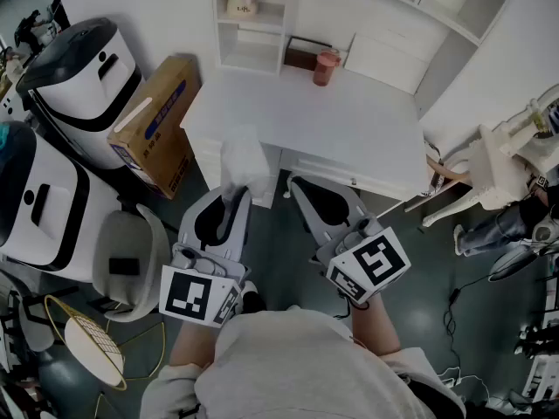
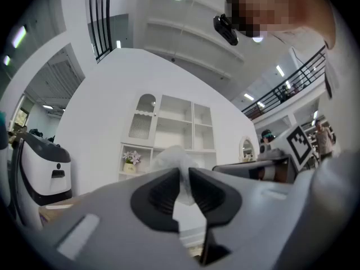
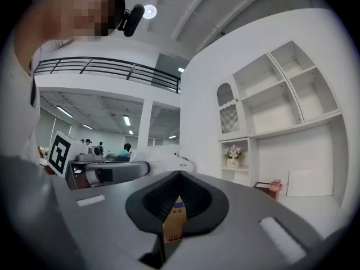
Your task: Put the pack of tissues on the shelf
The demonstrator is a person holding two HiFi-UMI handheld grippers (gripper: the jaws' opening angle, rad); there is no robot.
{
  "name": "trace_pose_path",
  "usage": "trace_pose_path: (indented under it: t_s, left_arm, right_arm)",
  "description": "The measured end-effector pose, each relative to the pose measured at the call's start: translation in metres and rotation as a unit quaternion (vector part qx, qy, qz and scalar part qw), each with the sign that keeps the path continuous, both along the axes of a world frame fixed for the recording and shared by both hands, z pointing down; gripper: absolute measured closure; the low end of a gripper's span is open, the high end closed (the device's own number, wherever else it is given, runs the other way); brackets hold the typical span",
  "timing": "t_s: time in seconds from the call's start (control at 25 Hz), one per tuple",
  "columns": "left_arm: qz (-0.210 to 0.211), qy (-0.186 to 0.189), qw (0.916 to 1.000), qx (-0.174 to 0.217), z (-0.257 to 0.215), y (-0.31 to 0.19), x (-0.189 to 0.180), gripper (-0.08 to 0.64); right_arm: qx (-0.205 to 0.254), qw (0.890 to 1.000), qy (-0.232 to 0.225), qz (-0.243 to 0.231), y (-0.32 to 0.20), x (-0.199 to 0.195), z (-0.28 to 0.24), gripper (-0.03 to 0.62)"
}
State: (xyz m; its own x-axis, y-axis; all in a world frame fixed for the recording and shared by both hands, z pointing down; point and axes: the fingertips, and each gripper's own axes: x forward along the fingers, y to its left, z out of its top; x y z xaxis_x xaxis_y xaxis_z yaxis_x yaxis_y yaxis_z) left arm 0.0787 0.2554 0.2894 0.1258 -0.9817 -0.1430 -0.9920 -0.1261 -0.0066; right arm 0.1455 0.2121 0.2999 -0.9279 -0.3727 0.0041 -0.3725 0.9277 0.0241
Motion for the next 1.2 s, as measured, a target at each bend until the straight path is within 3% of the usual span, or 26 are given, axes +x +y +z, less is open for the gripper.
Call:
trace_pose_path:
  t_s: [0.52, 0.68, 1.2]
  left_arm:
    - [0.006, 0.002, 1.0000, -0.001, 0.002, -0.009, -0.019, 0.514]
    - [0.013, 0.001, 0.9999, 0.000, 0.002, -0.015, -0.035, 0.514]
    - [0.051, -0.009, 0.9986, 0.013, -0.001, -0.034, -0.067, 0.515]
  right_arm:
    - [-0.001, 1.000, 0.002, 0.006, -0.008, -0.018, 0.001, 0.592]
    - [-0.013, 1.000, -0.017, 0.010, -0.012, -0.034, 0.000, 0.592]
    - [-0.012, 0.998, -0.023, 0.053, -0.027, -0.062, 0.004, 0.592]
